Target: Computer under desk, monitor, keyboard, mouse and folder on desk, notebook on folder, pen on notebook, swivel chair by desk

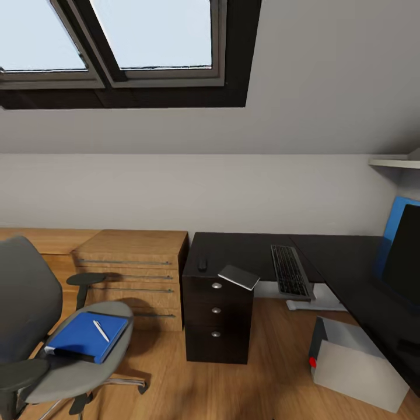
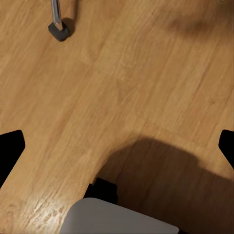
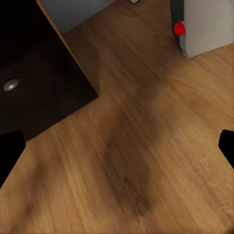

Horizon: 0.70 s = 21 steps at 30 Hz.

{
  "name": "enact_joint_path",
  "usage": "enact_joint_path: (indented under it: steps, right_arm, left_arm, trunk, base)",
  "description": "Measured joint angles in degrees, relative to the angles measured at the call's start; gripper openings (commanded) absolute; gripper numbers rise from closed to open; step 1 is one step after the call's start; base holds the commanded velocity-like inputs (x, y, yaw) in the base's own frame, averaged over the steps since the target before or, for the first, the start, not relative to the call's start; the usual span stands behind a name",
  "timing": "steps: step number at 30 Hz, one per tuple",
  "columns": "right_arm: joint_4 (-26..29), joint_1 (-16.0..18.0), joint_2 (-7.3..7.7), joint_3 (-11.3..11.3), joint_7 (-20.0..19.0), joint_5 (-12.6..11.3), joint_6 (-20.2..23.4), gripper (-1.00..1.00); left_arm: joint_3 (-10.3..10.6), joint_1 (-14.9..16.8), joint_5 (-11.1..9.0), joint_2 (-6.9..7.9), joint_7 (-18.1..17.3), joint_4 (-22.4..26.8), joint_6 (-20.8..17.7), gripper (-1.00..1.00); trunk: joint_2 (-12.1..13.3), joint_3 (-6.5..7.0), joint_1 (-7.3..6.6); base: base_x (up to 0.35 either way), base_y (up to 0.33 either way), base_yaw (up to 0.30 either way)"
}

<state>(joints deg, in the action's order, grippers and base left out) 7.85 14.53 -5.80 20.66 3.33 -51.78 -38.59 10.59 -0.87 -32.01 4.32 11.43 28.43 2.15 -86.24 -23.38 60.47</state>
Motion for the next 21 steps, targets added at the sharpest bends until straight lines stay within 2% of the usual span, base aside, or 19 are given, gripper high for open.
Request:
enact_joint_path:
  steps: [16, 21]
  right_arm:
    - [0.0, 0.0, -0.56, 0.1, 0.1, 0.2, 0.0, 1.0]
    - [0.0, 0.0, -0.53, 0.1, 0.1, 0.3, 0.1, 1.0]
  left_arm:
    - [0.0, 0.0, -0.1, -0.08, 0.0, -0.1, 0.0, 1.0]
    - [0.0, 0.0, -0.1, -0.12, 0.0, -0.4, 0.8, 1.0]
  trunk:
    - [6.4, 2.87, -3.52]
    - [6.4, 2.88, -3.52]
  base:
    - [0.0, 0.0, 0.0]
    - [-0.011, -0.006, 0.0]
